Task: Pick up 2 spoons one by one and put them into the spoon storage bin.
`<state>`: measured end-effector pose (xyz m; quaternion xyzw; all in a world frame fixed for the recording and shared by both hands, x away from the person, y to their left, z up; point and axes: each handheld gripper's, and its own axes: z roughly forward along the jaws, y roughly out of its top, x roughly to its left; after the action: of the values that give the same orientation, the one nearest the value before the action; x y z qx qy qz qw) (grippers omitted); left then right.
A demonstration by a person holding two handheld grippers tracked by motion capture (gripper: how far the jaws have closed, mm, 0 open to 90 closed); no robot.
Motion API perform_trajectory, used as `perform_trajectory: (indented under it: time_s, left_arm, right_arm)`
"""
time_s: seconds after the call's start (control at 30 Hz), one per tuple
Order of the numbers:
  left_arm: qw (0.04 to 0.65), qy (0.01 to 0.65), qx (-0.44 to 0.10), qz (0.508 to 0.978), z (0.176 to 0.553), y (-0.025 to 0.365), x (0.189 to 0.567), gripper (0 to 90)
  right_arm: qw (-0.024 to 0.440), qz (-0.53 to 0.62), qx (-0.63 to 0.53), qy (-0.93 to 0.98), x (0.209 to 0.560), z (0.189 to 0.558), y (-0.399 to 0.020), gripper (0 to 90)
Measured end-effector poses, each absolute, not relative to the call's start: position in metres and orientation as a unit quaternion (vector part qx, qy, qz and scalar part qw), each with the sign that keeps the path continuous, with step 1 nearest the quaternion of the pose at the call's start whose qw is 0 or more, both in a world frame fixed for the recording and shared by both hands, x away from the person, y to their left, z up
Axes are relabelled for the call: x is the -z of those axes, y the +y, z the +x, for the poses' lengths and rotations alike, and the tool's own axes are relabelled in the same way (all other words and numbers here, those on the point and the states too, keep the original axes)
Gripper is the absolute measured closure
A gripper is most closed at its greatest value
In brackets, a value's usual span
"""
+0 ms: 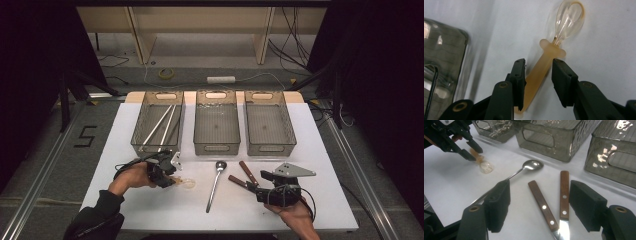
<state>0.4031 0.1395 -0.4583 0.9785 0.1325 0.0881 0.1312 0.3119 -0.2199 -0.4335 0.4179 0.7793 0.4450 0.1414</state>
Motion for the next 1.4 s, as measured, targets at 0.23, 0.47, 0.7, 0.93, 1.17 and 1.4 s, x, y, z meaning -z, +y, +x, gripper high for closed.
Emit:
perform_trajectory:
  time_s: [0.23,0.47,0.7,0.93,1.17,1.4]
  left_arm:
    - [0.122,0.129,-0.085,0.980,0.4062,0.1365,0.4612,64.7]
    - [0.128,0.122,-0.082,0.981,0.4073,0.1387,0.4612,67.5]
    - [0.133,0.116,-0.089,0.980,0.4078,0.1402,0.4618,72.1]
    - [0.134,0.112,-0.104,0.979,0.4077,0.1404,0.4621,76.4]
    - [0.145,0.126,-0.104,0.976,0.4093,0.1427,0.4609,76.9]
    - [0.161,0.155,-0.089,0.971,0.4095,0.1428,0.4577,77.0]
  right_arm:
    - [0.140,0.419,-0.442,0.781,0.4340,0.3117,-0.2190,35.0]
    - [0.140,0.420,-0.441,0.781,0.4347,0.3126,-0.2194,35.0]
    - [0.139,0.422,-0.440,0.780,0.4348,0.3125,-0.2200,35.0]
    - [0.140,0.421,-0.442,0.780,0.4335,0.3122,-0.2206,35.1]
    - [0.140,0.420,-0.442,0.780,0.4334,0.3123,-0.2204,35.1]
    - [0.139,0.420,-0.441,0.781,0.4341,0.3125,-0.2207,35.1]
